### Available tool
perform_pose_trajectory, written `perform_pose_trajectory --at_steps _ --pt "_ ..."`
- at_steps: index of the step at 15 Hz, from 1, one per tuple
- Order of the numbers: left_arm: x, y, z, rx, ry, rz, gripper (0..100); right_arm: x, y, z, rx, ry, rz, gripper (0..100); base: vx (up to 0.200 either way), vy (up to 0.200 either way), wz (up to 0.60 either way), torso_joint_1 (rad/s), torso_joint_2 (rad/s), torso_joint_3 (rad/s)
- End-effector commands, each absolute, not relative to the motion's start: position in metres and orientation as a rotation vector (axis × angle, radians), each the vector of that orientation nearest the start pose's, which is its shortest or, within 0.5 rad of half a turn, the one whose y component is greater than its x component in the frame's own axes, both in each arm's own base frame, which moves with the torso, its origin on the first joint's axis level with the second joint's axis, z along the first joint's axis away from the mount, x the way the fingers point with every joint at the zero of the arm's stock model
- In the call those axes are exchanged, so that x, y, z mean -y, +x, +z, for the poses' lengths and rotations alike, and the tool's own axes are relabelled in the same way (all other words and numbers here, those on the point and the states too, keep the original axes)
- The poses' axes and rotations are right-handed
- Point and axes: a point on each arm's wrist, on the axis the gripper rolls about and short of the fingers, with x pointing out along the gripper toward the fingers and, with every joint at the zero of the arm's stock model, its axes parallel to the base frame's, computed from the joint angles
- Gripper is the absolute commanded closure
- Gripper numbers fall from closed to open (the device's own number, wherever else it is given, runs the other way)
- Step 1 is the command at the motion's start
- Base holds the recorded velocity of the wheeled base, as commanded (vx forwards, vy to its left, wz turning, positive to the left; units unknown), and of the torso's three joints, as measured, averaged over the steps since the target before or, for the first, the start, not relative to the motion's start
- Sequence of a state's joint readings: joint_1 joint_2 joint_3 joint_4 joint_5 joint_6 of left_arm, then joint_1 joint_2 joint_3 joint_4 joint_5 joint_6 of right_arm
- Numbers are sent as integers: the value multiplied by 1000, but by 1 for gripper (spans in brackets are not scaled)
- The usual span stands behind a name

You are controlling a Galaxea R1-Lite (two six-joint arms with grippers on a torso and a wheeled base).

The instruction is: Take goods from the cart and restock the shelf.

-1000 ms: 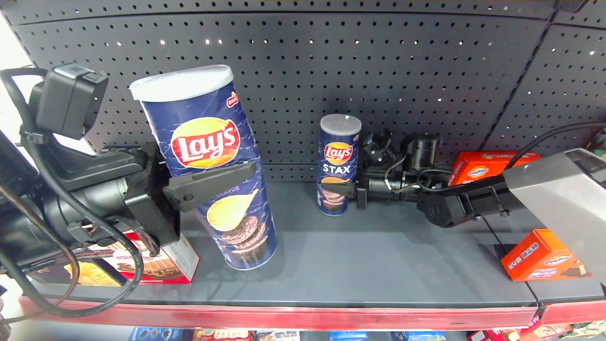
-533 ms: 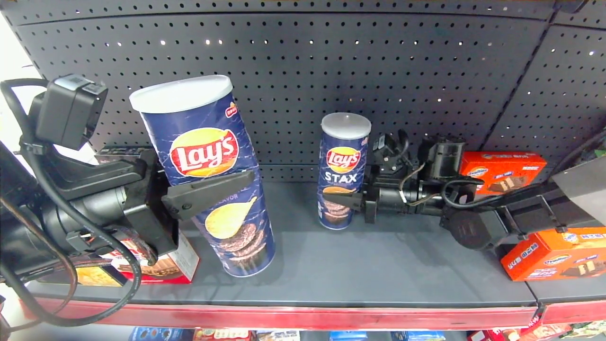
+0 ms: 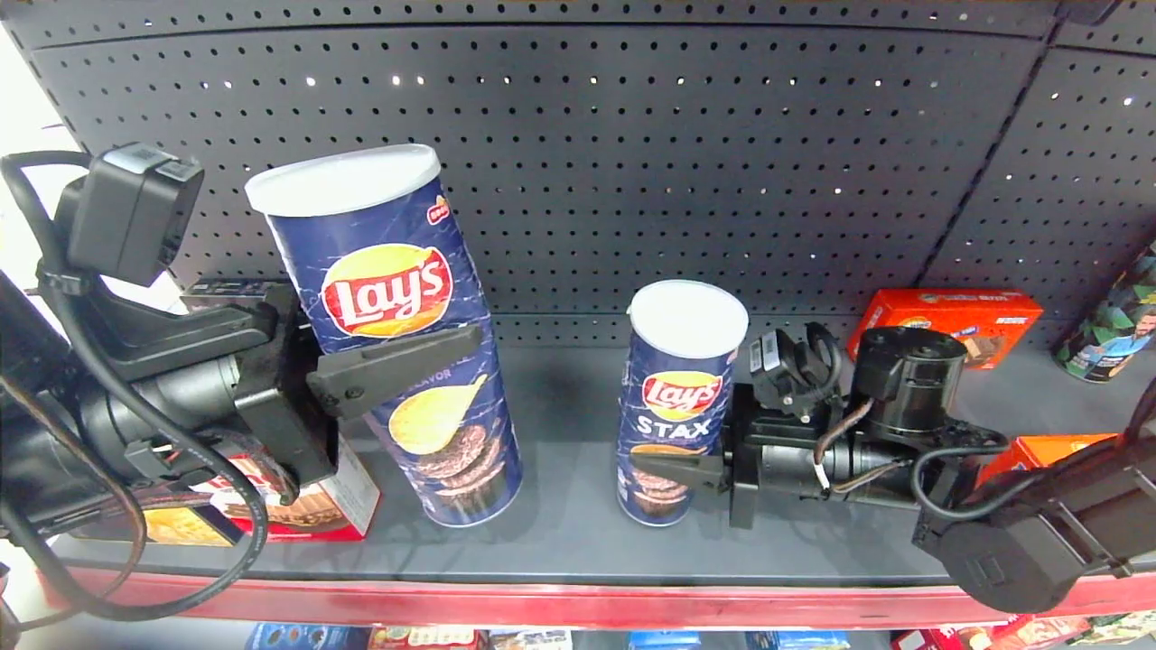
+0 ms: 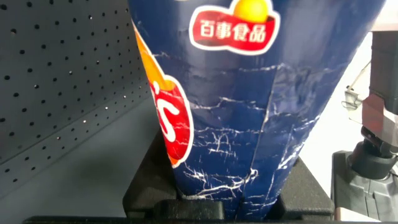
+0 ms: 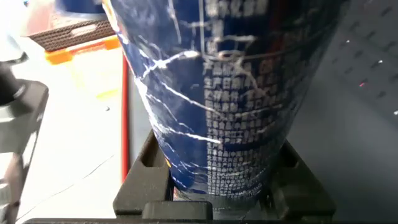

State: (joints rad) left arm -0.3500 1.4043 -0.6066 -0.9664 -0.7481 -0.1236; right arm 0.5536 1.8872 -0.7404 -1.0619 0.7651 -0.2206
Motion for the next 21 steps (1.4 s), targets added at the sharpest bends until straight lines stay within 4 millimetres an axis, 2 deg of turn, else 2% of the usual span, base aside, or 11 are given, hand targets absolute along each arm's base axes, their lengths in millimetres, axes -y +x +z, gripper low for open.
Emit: perform_pose_trajectory --at_steps 1,9,10,14,16,21 --pt "90 203 239 104 -77 -1103 100 -185 267 141 31 -175 1328 100 0 0 0 0 0 0" --pt "90 203 240 107 -76 -1102 100 -189 274 119 -24 -172 1338 100 0 0 0 0 0 0" --pt "89 203 240 107 -76 -1098 100 -190 274 118 -18 -177 1337 0 0 0 0 0 0 0" --pt "87 204 240 107 -74 -1091 100 -188 273 116 -20 -183 1332 0 0 0 0 0 0 0" --pt "87 204 240 107 -74 -1089 100 -183 270 122 -6 -185 1320 0 0 0 0 0 0 0" --pt "87 205 240 107 -74 -1088 100 -154 260 143 39 -190 1254 0 0 0 0 0 0 0"
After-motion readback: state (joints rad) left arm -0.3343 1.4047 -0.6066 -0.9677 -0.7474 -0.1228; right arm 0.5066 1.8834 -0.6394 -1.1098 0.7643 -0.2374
